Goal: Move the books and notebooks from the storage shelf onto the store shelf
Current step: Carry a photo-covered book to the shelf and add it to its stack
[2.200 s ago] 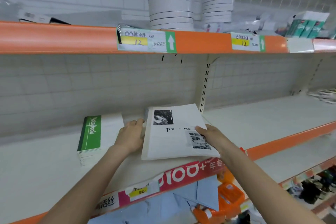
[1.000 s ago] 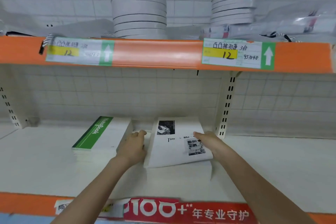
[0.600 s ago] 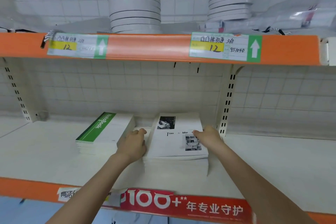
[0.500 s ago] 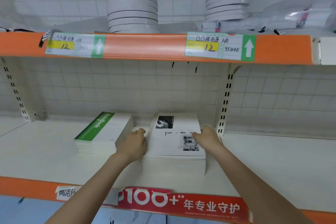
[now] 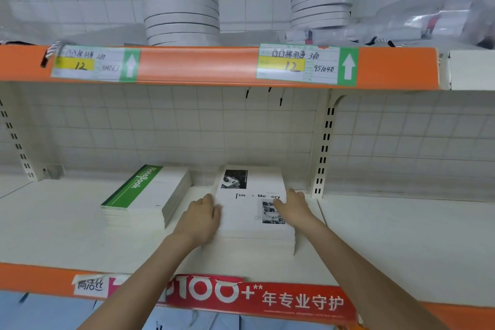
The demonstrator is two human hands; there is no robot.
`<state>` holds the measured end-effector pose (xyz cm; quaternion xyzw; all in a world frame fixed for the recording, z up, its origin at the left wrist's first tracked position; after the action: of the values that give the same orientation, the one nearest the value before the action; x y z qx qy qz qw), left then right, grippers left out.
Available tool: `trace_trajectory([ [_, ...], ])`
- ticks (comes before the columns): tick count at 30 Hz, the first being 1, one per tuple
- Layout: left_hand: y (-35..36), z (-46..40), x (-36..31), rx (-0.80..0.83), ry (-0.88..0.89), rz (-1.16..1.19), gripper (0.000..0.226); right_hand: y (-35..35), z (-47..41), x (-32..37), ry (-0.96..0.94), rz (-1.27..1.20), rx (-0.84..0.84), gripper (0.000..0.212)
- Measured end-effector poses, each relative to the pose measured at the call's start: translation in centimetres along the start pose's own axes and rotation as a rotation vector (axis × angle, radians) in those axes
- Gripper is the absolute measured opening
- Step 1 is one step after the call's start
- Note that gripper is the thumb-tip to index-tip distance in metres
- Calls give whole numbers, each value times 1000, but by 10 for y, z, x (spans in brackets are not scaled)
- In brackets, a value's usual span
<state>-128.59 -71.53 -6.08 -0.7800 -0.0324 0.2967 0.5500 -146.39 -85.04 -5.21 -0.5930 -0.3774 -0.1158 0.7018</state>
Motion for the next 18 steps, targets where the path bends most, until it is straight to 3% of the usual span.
trace_trajectory([
  [8, 0, -1, 1, 10, -17, 6, 27, 1, 0, 0, -62, 69, -39, 45],
  [14, -11, 3, 1, -24, -14, 59, 41, -3, 6, 23, -252, 279, -173, 53],
  [18, -25, 10, 9, -67, 13, -4, 53, 12, 12, 46, -395, 298, -109, 54],
])
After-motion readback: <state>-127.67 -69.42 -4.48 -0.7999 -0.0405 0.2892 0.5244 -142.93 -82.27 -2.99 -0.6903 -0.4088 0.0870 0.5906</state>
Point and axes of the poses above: each hand's wrist, its own z-axis away from the middle knuckle, its own y-axis out of the palm, x = y × z, the point moved 2 cm from there along -z, towards the middle knuckle, and after that the axes turned 3 degrees about -x, right-handed, at the moved point
